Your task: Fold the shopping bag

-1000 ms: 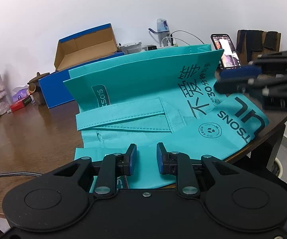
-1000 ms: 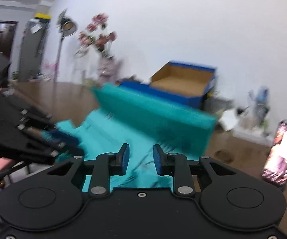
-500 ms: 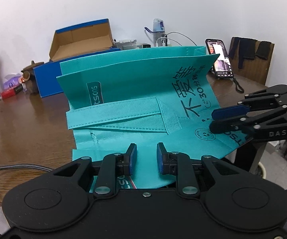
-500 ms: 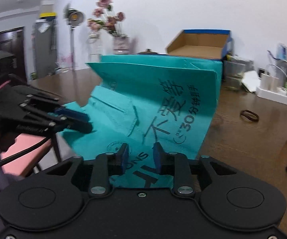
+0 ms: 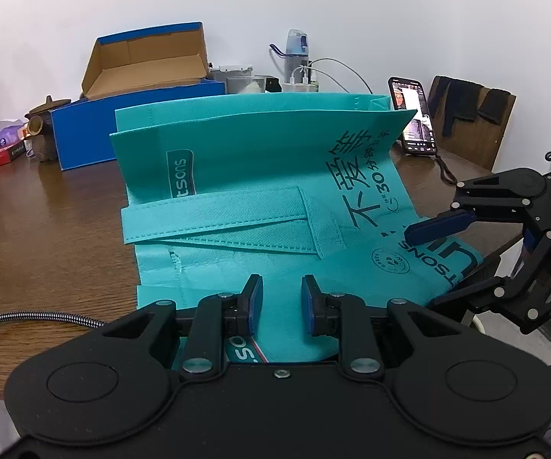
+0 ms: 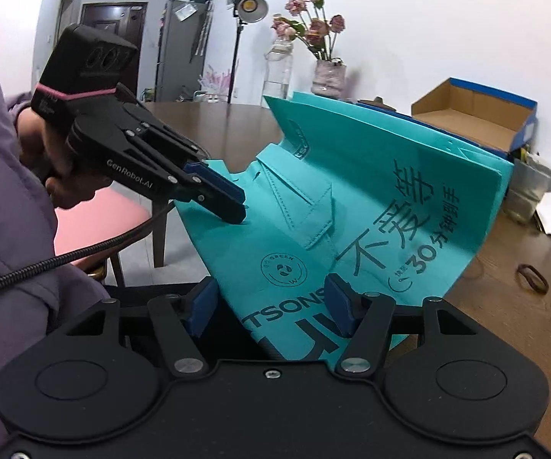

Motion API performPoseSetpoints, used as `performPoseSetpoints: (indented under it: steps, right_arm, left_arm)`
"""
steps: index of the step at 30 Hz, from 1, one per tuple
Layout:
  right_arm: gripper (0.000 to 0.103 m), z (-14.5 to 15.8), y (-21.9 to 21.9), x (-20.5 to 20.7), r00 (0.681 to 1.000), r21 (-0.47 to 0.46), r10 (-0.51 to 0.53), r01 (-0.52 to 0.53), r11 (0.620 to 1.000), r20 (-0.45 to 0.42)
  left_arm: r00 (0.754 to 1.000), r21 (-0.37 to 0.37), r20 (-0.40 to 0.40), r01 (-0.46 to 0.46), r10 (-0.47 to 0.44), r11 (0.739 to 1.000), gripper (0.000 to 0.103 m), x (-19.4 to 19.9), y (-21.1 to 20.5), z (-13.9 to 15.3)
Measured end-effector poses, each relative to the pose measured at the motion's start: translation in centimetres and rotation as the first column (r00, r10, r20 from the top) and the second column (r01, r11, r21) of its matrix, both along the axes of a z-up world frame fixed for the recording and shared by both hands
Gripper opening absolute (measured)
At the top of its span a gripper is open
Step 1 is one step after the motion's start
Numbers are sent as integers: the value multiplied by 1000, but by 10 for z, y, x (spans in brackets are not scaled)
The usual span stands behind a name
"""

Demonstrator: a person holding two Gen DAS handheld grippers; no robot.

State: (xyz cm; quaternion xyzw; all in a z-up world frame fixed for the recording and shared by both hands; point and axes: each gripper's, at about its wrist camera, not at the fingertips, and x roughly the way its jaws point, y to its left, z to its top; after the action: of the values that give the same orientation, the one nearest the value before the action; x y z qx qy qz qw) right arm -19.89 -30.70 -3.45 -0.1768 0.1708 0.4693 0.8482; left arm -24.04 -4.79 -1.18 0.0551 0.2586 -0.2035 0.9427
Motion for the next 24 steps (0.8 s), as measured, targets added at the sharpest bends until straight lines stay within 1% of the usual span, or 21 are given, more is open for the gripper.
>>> performPoseSetpoints:
  steps: [2, 3, 4, 5, 7, 8, 10, 12, 13, 14, 15, 17, 19, 22, 23, 24]
  right_arm:
    - [64, -3, -1, -1, 1000, 0, 2, -2, 1000, 20]
    - [64, -4, -1, -3, 999, -7, 4, -4, 1000, 39]
    - [63, -5, -1, -4, 999, -10, 6, -6, 1000, 47]
    - [63, -5, -2, -4, 999, -10, 9, -8, 1000, 48]
    - [62, -5, -3, -4, 999, -9, 13, -13, 1000, 52]
    - [62, -5, -4, -4, 999, -6, 16, -16, 1000, 51]
    - [62, -7, -7, -1, 998, 5, 23, -23, 1000, 50]
    - [62, -8, -9, -1, 999, 22, 24, -25, 999, 49]
    - [62, -9, -10, 0, 999, 34, 23, -24, 999, 47]
    - [62, -11, -12, 0, 999, 45, 22, -24, 999, 46]
    - [62, -11, -13, 0, 999, 54, 21, -23, 998, 45]
    - [62, -12, -14, 1, 999, 64, 21, -23, 998, 42]
    - [62, -12, -14, 2, 999, 68, 23, -25, 997, 40]
    - [62, -15, -18, 4, 999, 94, 26, -29, 995, 33]
    - [62, -15, -19, 5, 999, 106, 26, -28, 994, 22]
    - [62, -14, -21, 7, 1000, 119, 26, -26, 992, 6]
  left_arm:
    - [1000, -1, 8, 20, -20, 1000, 26, 0, 2, -1]
    - [999, -5, 14, 33, -33, 999, 31, 1, 6, -2]
    - [999, -10, 22, 48, -47, 999, 34, 2, 10, -3]
    - [997, -20, 30, 71, -70, 997, 40, 2, 16, -4]
    - [992, -38, 43, 118, -116, 992, 45, 4, 26, -7]
    - [990, -41, 47, 138, -136, 990, 49, 5, 31, -8]
    - [979, -42, 69, 195, -192, 980, 53, 5, 40, -10]
    - [959, -30, 104, 267, -263, 963, 59, 2, 48, -13]
    - [942, -10, 130, 314, -311, 949, 60, 0, 51, -14]
    - [925, -6, 143, 356, -352, 934, 62, -2, 55, -14]
    - [908, -4, 154, 396, -391, 918, 65, -3, 58, -14]
    - [872, 1, 145, 472, -467, 882, 72, -3, 62, -14]
    - [842, 46, 168, 513, -513, 857, 72, -6, 62, -15]
    - [838, 82, 198, 503, -509, 860, 72, -4, 61, -20]
    - [840, 77, 208, 497, -501, 864, 70, -3, 62, -22]
    - [841, 66, 215, 495, -497, 866, 65, -2, 64, -24]
